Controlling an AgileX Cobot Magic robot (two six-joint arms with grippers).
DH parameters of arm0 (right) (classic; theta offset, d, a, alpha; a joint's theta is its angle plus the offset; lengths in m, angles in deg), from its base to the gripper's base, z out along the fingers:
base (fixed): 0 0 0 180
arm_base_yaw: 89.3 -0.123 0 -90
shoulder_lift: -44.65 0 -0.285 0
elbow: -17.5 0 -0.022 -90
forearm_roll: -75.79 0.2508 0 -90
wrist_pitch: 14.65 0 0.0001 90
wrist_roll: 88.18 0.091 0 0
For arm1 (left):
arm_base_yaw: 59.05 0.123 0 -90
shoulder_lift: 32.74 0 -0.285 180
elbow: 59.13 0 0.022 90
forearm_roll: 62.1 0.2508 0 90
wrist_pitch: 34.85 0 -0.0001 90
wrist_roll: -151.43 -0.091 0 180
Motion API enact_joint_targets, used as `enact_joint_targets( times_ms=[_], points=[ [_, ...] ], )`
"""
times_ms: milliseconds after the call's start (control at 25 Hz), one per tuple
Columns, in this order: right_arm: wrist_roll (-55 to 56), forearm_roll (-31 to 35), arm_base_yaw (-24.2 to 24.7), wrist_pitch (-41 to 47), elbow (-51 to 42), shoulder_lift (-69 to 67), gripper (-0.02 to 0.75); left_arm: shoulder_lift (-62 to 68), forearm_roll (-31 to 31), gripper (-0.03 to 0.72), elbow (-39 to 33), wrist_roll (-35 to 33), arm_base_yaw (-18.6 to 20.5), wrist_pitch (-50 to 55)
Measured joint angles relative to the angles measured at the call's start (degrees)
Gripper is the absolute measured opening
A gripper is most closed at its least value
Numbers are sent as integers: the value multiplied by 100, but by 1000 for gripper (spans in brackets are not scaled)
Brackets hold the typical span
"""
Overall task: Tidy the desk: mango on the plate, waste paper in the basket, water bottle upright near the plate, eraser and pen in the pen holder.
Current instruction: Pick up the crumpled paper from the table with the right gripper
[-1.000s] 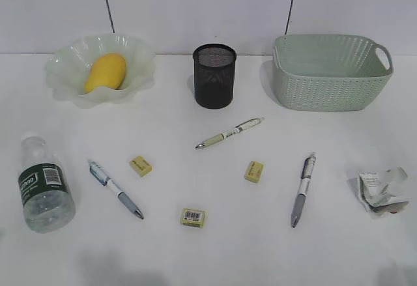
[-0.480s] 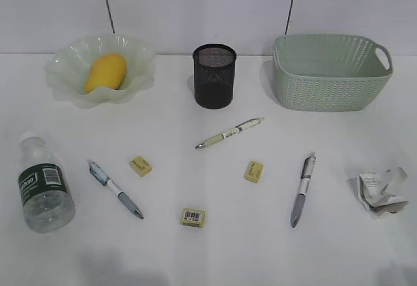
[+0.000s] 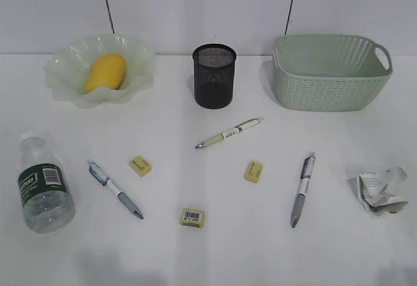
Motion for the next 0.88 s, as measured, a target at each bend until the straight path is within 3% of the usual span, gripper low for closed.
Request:
enact_joint_targets(
  times_ms=[880],
  points=[
    [-5, 0, 0, 0, 231, -472, 561, -368, 0, 519, -7, 0, 0, -22]
  ],
)
